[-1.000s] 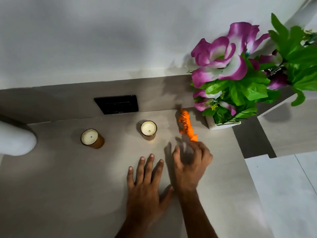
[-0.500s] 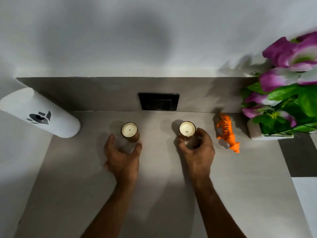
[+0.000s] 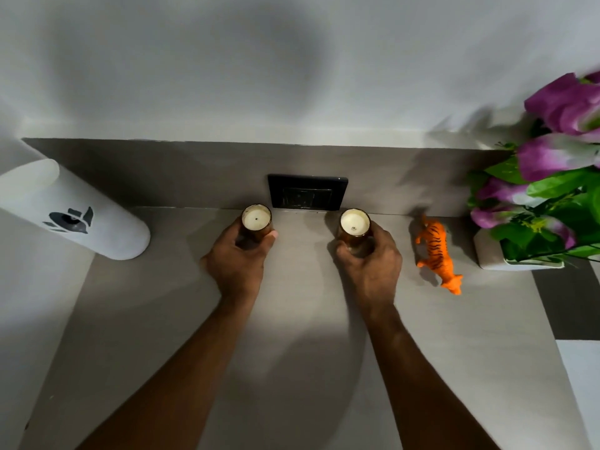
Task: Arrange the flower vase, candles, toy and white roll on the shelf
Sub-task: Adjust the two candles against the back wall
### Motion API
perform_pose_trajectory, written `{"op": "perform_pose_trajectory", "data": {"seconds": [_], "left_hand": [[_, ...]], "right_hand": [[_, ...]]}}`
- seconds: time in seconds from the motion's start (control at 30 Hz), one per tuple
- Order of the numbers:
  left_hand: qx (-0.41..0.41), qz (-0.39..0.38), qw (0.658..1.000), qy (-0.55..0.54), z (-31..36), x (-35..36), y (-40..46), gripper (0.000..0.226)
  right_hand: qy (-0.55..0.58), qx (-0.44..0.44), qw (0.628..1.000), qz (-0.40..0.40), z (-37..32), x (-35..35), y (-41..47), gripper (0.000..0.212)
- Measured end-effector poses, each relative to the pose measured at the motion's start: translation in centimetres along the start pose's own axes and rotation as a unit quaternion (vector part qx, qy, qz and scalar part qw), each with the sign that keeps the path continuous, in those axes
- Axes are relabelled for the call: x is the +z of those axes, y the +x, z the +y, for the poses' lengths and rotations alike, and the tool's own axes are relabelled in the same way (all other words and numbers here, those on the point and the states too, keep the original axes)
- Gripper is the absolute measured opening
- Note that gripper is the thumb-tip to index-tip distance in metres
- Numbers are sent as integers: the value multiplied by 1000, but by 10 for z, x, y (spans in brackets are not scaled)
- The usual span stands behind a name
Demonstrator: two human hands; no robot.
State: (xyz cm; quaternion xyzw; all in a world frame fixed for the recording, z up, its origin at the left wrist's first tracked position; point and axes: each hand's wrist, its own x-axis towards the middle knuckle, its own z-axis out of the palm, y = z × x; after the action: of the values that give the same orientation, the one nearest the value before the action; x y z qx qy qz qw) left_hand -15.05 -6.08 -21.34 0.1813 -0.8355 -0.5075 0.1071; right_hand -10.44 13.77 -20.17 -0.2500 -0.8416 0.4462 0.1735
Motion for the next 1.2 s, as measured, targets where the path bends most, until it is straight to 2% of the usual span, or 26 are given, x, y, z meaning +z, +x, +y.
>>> {"op": "perform_pose_trajectory", "data": {"seconds": [0.27,0.4,0.53,0.67,0.73,0.83,0.93,1.03,1.1,1.2], "left_hand": [[-28,10,1000,-6,7,4,2,51],[-34,9,999,-13,6,4,3,55],[-26,7,1000,-8,-2,5,5,63],[1,13,999,36,-7,-1,3,88],[9,4,998,70,-11,-11,-5,98],[26,-7,992,125,-23,-37,-34,91],[40,-15,991,124,-34,-65,-68,72],[-2,0,997,83,-37,-91,-78,61],[-28,69,997,11,-35,-112,-62,65],[-49,195,980,-4,-27,-142,-14,87]], "right_hand": [[-21,30,999,0,1,5,2,61],[-28,47,998,-22,1,7,3,64],[-21,33,999,-14,2,6,3,64],[-22,38,998,-41,1,2,3,73],[-11,54,998,-34,2,-3,-9,68],[-60,63,996,-25,-5,-7,-48,49],[-227,-94,961,-129,-16,10,-88,42],[-307,-234,888,-250,-29,29,-100,60],[-335,-266,853,-301,-31,35,-98,70],[-346,-269,840,-321,-24,39,-94,71]]}}
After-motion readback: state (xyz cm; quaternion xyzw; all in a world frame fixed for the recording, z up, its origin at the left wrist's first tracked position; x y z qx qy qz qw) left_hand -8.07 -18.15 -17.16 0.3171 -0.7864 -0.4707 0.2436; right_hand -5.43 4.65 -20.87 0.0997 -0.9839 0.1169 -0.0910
